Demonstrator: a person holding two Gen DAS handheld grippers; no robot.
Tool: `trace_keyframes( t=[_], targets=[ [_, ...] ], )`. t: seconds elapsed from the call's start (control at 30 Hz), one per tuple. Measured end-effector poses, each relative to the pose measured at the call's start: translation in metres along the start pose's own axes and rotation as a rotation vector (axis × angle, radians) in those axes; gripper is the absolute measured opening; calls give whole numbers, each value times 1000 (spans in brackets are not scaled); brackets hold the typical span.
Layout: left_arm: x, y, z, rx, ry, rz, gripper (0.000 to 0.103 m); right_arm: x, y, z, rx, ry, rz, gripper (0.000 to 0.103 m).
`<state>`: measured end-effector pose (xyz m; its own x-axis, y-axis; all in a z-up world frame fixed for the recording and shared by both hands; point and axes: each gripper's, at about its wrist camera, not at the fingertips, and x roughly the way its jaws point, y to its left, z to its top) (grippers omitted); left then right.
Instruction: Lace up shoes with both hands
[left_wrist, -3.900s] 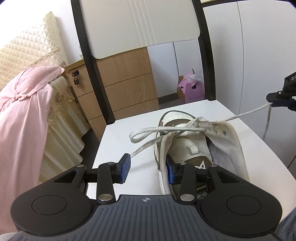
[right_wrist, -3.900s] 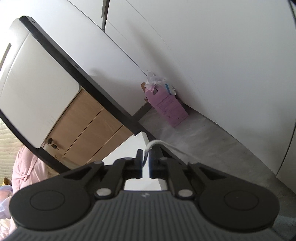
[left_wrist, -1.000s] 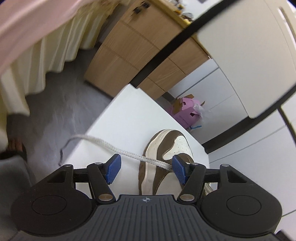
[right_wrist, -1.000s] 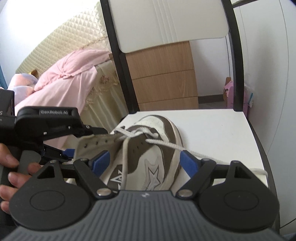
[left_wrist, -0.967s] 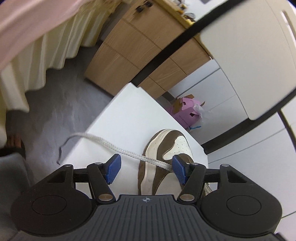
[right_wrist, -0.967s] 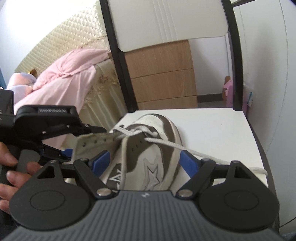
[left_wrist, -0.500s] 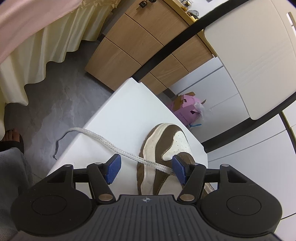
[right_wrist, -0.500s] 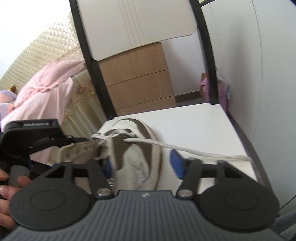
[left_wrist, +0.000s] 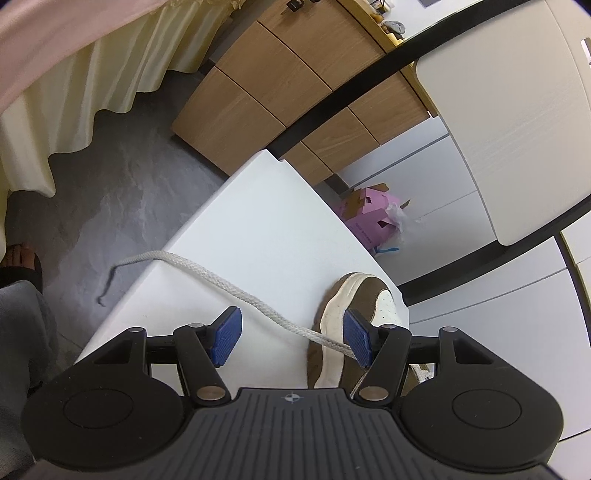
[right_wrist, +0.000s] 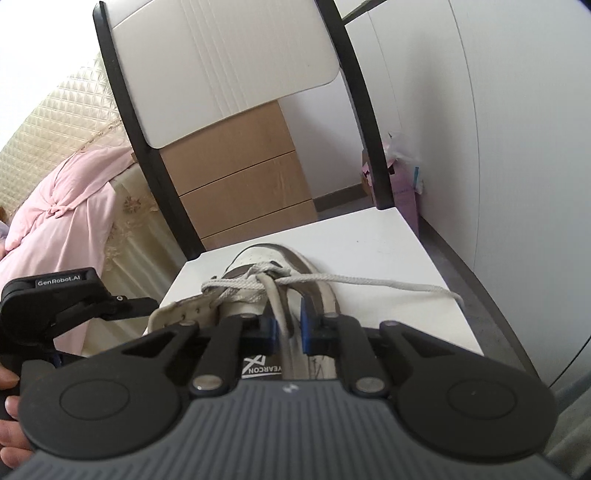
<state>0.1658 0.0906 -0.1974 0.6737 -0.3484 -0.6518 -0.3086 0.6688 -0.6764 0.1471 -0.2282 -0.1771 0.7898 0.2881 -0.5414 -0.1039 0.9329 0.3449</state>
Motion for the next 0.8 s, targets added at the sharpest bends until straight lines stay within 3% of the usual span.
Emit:
trace_keyframes(
  t=[0.2, 0.33, 0.4, 0.47, 0.67, 0.8],
  targets=[
    [4, 2, -1, -31, 21, -27, 65, 0, -1, -1, 2, 11, 28, 16],
    [7, 10, 0, -110, 55, -83, 65, -4, -9, 4, 56, 7, 72, 22],
    [9, 14, -1, -144, 67, -95, 65, -9, -11, 8, 77, -16, 103, 28],
    [10, 18, -1, -179, 81, -108, 65, -16, -8, 12, 68, -43, 119, 42],
    [15, 27, 0, -259, 107, -137, 64, -24, -6, 16, 79, -75, 144, 55],
    [21, 27, -1, -274, 99, -122, 63, -21, -9, 17, 109, -74, 162, 57]
  ],
)
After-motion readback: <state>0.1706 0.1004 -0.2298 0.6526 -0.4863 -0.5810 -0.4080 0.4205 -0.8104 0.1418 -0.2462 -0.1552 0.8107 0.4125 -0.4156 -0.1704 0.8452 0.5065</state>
